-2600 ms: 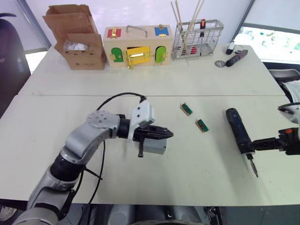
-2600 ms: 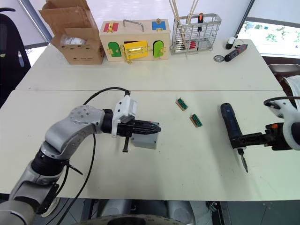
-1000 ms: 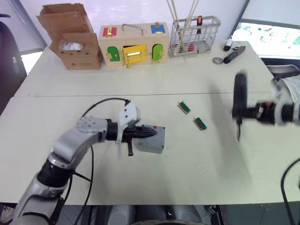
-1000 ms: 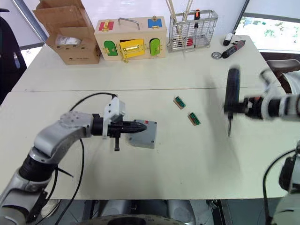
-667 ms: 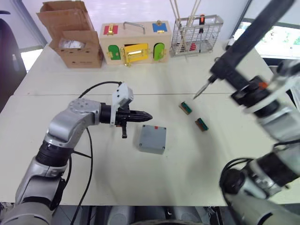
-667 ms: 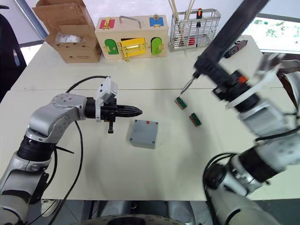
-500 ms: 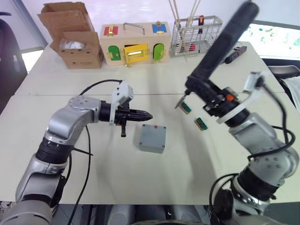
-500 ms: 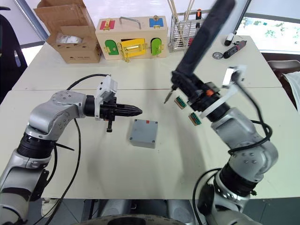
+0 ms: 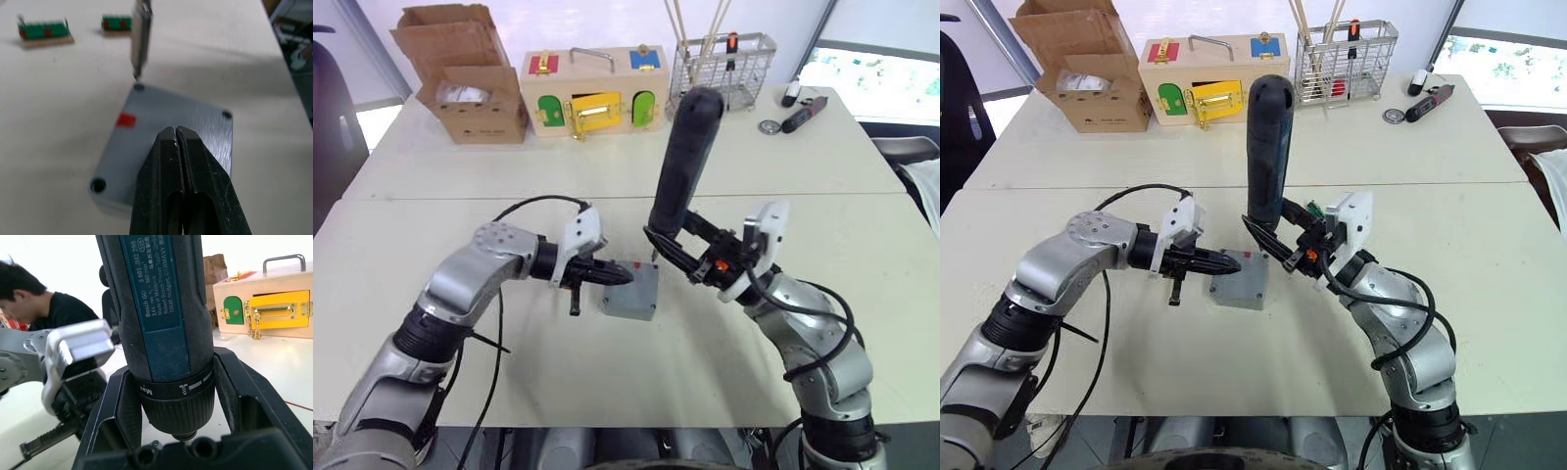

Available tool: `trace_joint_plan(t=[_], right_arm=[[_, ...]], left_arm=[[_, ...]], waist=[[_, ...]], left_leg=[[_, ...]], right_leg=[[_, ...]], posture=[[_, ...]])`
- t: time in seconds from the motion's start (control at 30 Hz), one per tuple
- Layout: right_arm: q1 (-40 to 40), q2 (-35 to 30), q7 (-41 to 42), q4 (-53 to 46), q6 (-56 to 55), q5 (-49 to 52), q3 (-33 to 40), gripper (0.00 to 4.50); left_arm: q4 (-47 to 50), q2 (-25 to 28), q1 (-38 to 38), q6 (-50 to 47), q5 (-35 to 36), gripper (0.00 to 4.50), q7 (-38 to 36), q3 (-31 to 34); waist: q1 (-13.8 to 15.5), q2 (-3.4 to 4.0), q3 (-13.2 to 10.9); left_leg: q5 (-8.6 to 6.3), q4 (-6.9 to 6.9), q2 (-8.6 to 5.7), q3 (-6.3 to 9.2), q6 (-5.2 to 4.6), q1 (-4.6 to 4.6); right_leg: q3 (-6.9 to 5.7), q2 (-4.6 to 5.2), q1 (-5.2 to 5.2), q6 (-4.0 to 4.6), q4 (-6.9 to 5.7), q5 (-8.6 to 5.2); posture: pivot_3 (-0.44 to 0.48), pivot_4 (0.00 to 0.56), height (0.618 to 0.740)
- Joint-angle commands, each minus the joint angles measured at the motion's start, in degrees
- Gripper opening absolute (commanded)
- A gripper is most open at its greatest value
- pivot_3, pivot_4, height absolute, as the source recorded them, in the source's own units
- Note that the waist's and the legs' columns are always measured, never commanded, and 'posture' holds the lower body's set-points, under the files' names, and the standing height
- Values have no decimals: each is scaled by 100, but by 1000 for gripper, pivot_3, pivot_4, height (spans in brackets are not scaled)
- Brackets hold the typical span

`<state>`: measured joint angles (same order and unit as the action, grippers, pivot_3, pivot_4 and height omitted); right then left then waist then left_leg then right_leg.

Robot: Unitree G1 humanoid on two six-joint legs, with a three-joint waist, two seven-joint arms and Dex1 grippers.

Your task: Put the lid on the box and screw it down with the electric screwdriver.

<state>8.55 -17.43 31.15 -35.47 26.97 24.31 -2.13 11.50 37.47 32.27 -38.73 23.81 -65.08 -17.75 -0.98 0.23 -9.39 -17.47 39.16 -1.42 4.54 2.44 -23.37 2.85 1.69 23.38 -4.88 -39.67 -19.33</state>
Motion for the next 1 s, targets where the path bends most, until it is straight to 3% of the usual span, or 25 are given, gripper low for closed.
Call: trace_joint_plan(t=[0.03,0.47,0.67,0.77,1.0], right_arm=[[-15,-30,38,-133,-295,14,-37,1742],[-181,-171,91,122,-509,15,-43,1742],[-260,-447,251,397,-477,-375,-498,1742],[-197,-497,72,638,-233,-577,-680,1742],[-304,-452,-125,781,112,-509,-632,1742]], left_arm=[[87,39,-25,162,-117,0,-64,-48],[0,70,-176,285,-160,0,-111,36],[-133,125,-229,672,-514,0,-164,-193],[-299,77,-272,948,-789,0,-83,-337],[-496,-13,-437,1142,-962,0,-55,-431]], waist=[[7,-1,1],[1,-2,1],[-1,-6,7],[1,-19,21],[21,-36,89]], left_leg=[[0,0,0,2,0,0],[0,0,0,2,-1,2],[0,0,0,1,-1,10],[-12,-4,1,2,-21,41],[-36,-45,3,15,-61,217]], right_leg=[[-1,0,-1,0,0,0],[-1,0,-4,0,0,0],[-1,-1,-10,0,0,0],[-1,-2,-43,1,2,0],[-9,-3,-236,0,69,-8]], posture=[[0,150,740],[0,150,740],[0,150,740],[0,150,740],[0,150,740]])
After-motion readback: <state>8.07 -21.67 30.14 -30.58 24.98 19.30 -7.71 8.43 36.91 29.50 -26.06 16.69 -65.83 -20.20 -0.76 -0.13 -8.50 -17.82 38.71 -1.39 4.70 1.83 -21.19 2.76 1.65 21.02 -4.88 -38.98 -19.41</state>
